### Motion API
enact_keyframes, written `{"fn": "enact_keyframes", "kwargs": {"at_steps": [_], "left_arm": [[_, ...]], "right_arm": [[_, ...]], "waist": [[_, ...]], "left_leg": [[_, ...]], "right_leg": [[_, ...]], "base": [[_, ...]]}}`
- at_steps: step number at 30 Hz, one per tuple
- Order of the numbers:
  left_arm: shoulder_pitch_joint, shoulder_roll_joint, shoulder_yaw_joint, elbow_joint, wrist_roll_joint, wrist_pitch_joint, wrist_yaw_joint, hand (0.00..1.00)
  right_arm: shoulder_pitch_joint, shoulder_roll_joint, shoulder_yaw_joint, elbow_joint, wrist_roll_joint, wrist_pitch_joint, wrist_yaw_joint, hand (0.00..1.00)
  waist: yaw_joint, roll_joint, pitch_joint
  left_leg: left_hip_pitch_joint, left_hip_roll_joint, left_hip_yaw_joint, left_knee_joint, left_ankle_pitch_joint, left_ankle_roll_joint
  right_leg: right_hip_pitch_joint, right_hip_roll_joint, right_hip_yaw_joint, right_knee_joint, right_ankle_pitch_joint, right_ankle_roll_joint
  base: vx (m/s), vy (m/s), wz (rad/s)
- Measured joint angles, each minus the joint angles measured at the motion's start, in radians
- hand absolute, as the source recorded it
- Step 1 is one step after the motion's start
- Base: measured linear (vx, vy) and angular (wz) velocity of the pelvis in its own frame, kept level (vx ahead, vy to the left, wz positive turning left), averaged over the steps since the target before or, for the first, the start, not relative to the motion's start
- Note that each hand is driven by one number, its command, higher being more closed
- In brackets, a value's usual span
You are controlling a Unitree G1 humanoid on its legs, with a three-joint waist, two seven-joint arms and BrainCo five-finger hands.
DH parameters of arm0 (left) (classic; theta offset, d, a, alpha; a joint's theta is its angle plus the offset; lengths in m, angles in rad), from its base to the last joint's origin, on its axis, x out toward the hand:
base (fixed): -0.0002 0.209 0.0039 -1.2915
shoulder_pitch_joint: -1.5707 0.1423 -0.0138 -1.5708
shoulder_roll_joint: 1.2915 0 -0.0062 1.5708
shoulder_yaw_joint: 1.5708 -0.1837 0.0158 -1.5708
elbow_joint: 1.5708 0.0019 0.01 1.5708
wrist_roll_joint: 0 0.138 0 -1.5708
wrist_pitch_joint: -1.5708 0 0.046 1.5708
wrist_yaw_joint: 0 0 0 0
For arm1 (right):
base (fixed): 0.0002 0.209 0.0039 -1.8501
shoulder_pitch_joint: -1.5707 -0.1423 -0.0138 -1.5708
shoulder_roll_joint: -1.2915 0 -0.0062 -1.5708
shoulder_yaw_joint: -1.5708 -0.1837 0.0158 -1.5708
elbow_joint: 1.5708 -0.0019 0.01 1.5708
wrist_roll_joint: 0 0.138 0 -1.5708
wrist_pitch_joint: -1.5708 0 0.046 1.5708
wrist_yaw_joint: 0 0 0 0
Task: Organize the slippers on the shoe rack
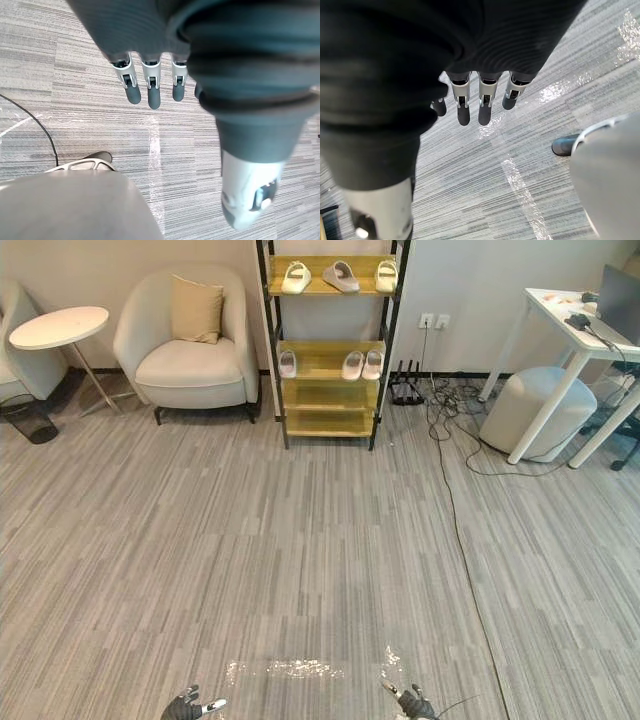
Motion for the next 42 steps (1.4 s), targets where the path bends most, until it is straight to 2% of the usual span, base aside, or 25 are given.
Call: {"fn": "enact_keyframes", "kwargs": {"at_steps": [12,24,26,28,30,31,33,34,35,37,39,40,41,42], "left_arm": [[-0.015,0.004,0.001,-0.003,0.0,-0.001,0.0,0.0],[-0.024,0.009,0.001,-0.002,-0.001,0.0,0.0,0.0],[-0.03,0.018,0.005,-0.002,-0.002,0.0,0.0,0.0],[-0.031,0.012,0.026,-0.004,-0.007,0.0,0.001,0.0],[-0.03,-0.002,0.039,-0.01,-0.025,0.0,0.002,0.0],[-0.028,-0.015,0.041,-0.01,-0.037,-0.001,0.007,0.0],[-0.03,-0.024,0.041,-0.011,-0.052,-0.003,0.015,0.0],[-0.042,-0.02,0.044,-0.012,-0.06,-0.008,0.016,0.0],[-0.043,-0.019,0.049,-0.012,-0.06,-0.011,0.015,0.0],[-0.043,-0.022,0.069,-0.014,-0.062,-0.021,0.015,0.0],[-0.041,-0.023,0.072,-0.024,-0.065,-0.021,0.017,0.0],[-0.038,-0.029,0.071,-0.024,-0.07,-0.02,0.017,0.0],[-0.031,-0.039,0.073,-0.022,-0.072,-0.021,0.018,0.0],[-0.03,-0.029,0.072,-0.024,-0.075,-0.022,0.017,0.0]], "right_arm": [[-0.02,0.008,-0.005,0.004,-0.001,0.0,0.0,0.0],[-0.027,0.009,-0.004,0.004,-0.002,-0.002,-0.001,0.0],[-0.028,0.013,-0.002,0.004,-0.002,-0.008,-0.001,0.0],[-0.028,0.006,0.003,0.004,-0.001,-0.011,-0.001,0.0],[-0.028,-0.013,0.02,0.003,-0.001,-0.015,-0.001,0.0],[-0.028,-0.031,0.035,0.002,-0.001,-0.016,-0.001,0.0],[-0.028,-0.046,0.039,0.002,0.0,-0.016,-0.003,0.0],[-0.032,-0.042,0.041,0.002,0.0,-0.015,-0.005,0.0],[-0.04,-0.044,0.042,0.004,0.0,-0.015,-0.007,0.0],[-0.04,-0.048,0.042,0.006,0.0,-0.014,-0.011,0.0],[-0.042,-0.052,0.043,0.005,0.0,-0.015,-0.017,0.0],[-0.041,-0.058,0.052,0.005,0.0,-0.015,-0.019,0.0],[-0.039,-0.065,0.058,0.005,0.0,-0.015,-0.021,0.0],[-0.039,-0.052,0.066,0.004,0.001,-0.014,-0.023,0.0]], "waist": [[0.0,-0.007,0.047],[-0.001,-0.015,0.061],[0.001,-0.025,0.069],[0.002,-0.013,0.077],[0.005,0.013,0.089],[0.007,0.035,0.096],[0.014,0.055,0.1],[0.017,0.051,0.104],[0.018,0.052,0.106],[0.024,0.044,0.111],[0.032,0.034,0.117],[0.035,0.046,0.115],[0.042,0.052,0.113],[0.051,0.042,0.101]], "left_leg": [[0.029,-0.014,0.0,-0.057,0.04,0.0],[0.006,-0.007,0.0,-0.038,0.032,-0.001],[-0.072,0.028,0.003,0.146,-0.055,-0.005],[-0.17,0.095,0.028,0.416,-0.13,-0.013],[-0.257,0.173,0.031,0.665,-0.141,-0.008],[-0.287,0.214,0.023,0.768,-0.141,-0.008],[-0.329,0.245,-0.011,0.879,-0.115,-0.023],[-0.373,0.236,-0.051,0.931,-0.113,-0.023],[-0.394,0.224,-0.073,0.9,-0.156,-0.025],[-0.424,0.176,-0.116,0.738,-0.179,-0.022],[-0.425,0.106,-0.156,0.492,-0.132,-0.048],[-0.42,0.1,-0.174,0.391,-0.113,-0.067],[-0.418,0.1,-0.17,0.378,-0.054,-0.056],[-0.428,0.079,-0.162,0.401,-0.049,-0.025]], "right_leg": [[0.015,0.0,-0.01,-0.021,0.014,-0.012],[0.014,0.004,-0.017,-0.042,0.02,-0.013],[0.015,0.002,-0.02,-0.041,0.02,-0.013],[0.026,0.007,-0.015,-0.041,0.017,-0.017],[0.049,0.022,0.005,-0.041,0.012,-0.024],[0.063,0.039,0.024,-0.041,0.008,-0.027],[0.079,0.047,0.051,-0.044,-0.013,-0.042],[0.089,0.035,0.067,-0.039,-0.021,-0.045],[0.083,0.025,0.078,-0.031,-0.027,-0.043],[0.081,-0.011,0.098,-0.03,-0.037,-0.032],[0.06,-0.065,0.123,-0.015,-0.064,0.002],[0.059,-0.071,0.148,-0.02,-0.075,0.021],[0.065,-0.073,0.165,-0.028,-0.082,0.034],[0.071,-0.094,0.171,-0.021,-0.087,0.044]], "base": [[-0.03,-0.017,0.01],[-0.01,-0.025,0.01],[0.02,-0.062,0.01],[0.0,-0.053,-0.13],[0.01,-0.014,-0.27],[0.04,0.016,-0.29],[0.04,0.047,-0.26],[0.05,0.082,-0.24],[0.06,0.093,-0.23],[0.1,0.136,-0.29],[0.17,0.236,-0.48],[0.22,0.293,-0.61],[0.32,0.292,-0.6],[0.35,0.281,-0.32]]}}
